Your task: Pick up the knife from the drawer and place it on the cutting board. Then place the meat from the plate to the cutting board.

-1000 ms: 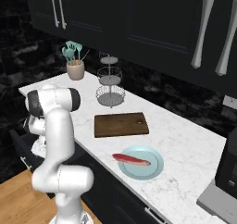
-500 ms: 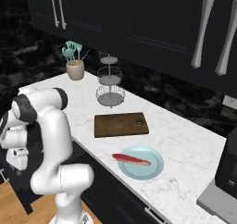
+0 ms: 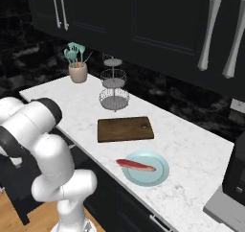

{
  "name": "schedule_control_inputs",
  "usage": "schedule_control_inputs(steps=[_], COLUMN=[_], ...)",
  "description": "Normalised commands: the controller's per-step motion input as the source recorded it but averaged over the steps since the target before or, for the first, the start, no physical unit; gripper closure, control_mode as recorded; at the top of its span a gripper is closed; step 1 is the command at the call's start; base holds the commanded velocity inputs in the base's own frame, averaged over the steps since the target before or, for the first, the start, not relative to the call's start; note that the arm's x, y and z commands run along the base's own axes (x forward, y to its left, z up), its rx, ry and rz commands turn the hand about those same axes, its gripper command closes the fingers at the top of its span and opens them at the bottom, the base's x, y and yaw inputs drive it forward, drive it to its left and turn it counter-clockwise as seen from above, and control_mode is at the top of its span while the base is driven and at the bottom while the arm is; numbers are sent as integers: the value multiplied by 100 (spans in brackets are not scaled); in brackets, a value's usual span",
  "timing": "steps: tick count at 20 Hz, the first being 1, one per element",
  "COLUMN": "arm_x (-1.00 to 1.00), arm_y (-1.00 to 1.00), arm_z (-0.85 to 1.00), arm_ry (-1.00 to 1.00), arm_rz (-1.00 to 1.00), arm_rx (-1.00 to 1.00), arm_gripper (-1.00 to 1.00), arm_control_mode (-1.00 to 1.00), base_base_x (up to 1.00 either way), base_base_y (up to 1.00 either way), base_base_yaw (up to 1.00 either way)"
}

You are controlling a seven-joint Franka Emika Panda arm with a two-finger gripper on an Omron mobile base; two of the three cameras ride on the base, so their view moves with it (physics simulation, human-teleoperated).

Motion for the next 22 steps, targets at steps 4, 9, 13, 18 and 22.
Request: schedule_control_inputs(steps=[4, 9, 13, 18, 22], arm_x=[59, 89, 84, 47, 48], arm_y=[-54, -33, -4, 21, 39], arm_z=[30, -41, -13, -4, -47], arm_ry=[-19, 0, 1, 1, 20], arm_rz=[0, -1, 0, 3, 8], arm_rx=[-1, 0, 1, 0, -4], arm_gripper=[-100, -100, -100, -100, -100], arm_control_mode=[-100, -100, -100, -100, -100], base_base_x=[0, 0, 0, 0, 0], base_base_y=[0, 0, 0, 0, 0], base_base_yaw=[0, 0, 0, 0, 0])
